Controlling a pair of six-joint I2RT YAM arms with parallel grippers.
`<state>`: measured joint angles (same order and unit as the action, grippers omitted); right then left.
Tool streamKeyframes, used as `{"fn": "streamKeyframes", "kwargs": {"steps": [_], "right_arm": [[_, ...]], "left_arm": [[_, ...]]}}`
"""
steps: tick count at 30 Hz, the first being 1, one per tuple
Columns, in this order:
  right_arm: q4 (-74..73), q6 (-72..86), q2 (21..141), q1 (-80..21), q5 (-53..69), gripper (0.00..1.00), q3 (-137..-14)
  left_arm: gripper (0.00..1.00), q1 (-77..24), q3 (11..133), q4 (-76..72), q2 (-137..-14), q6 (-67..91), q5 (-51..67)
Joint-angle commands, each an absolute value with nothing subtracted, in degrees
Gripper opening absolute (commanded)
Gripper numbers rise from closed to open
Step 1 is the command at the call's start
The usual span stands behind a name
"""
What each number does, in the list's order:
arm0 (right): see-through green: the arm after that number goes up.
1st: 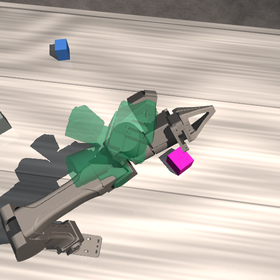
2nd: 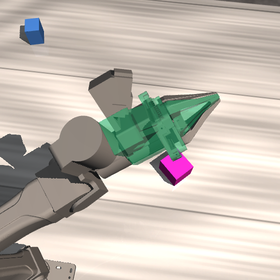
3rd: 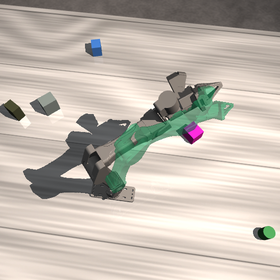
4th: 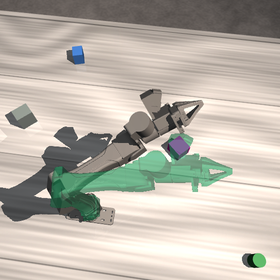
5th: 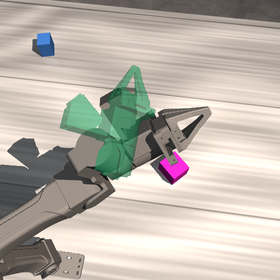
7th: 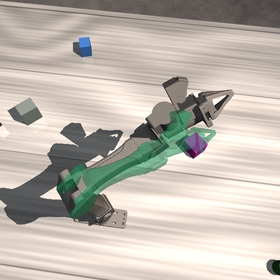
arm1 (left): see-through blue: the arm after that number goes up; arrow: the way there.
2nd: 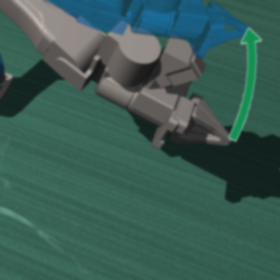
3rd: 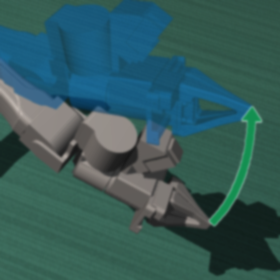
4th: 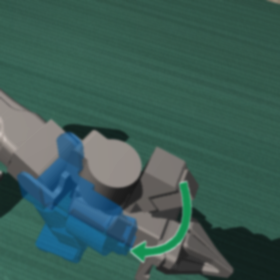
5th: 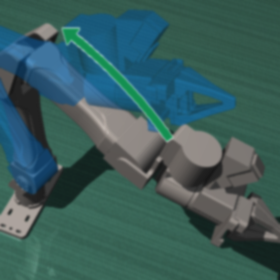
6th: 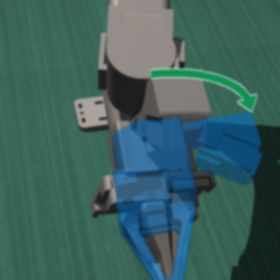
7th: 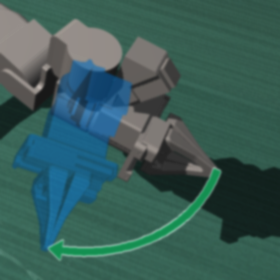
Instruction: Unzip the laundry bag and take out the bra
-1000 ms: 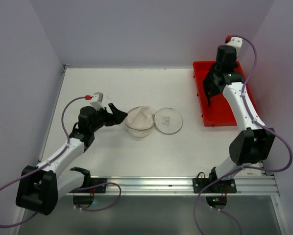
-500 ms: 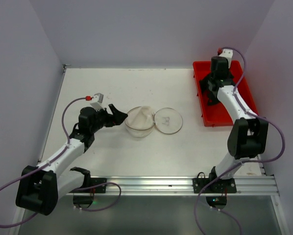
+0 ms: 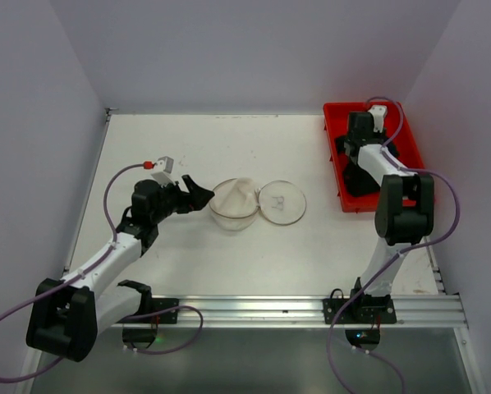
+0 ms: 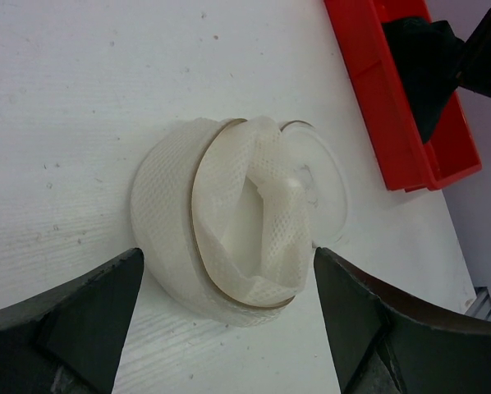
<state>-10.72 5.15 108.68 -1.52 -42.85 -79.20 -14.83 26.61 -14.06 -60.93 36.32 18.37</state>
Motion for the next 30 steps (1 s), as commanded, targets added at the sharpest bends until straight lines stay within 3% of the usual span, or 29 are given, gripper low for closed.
{"fn": "streamKeyframes", "kwargs": {"steps": [1,2,5,13,16,17,19,20,24,26,30], "right_arm": [[-10.6,6.6,109.2,-0.5,-46.7,0.41,-81.6],[-11.0,7.5,108.5,-0.5,-46.5,0.47,-81.6],[-12.8,9.6,106.0,-0.4,-44.0,0.52,-81.8],[-21.1,15.1,95.2,-2.8,-31.6,0.57,-82.0],[-23.5,15.8,90.1,-6.0,-29.1,0.69,-82.6],[-24.0,15.6,88.9,-6.8,-25.0,0.81,-83.0],[-26.8,18.3,86.1,-8.0,-21.2,0.87,-83.9],[-26.8,19.6,84.9,-8.7,-16.8,0.97,-83.2],[-23.6,23.9,80.1,-12.7,-5.9,0.99,-77.3],[-22.2,26.5,77.3,-15.9,-4.6,0.99,-71.8],[-17.5,27.1,70.0,-23.9,-3.2,0.99,-61.4]], "left_arm": [[0.88,-15.2,26.6,-15.2,-59.4,35.2,18.3],[0.88,-15.2,26.5,-15.2,-59.2,35.1,18.1],[0.88,-15.2,26.6,-15.2,-59.5,34.9,18.0],[0.89,-15.2,26.6,-14.9,-59.2,34.1,17.6],[0.89,-15.2,26.5,-15.2,-58.5,33.6,17.2],[0.89,-15.2,26.4,-15.3,-58.3,33.3,17.4],[0.89,-15.2,26.4,-15.6,-57.7,32.7,17.5],[0.89,-15.2,26.3,-15.6,-57.4,32.6,17.9],[0.92,-15.2,25.9,-17.0,-56.0,32.3,19.9],[0.99,-15.2,26.1,-17.1,-55.5,31.8,20.4],[1.00,-15.2,25.8,-16.3,-53.7,31.2,18.6]]}}
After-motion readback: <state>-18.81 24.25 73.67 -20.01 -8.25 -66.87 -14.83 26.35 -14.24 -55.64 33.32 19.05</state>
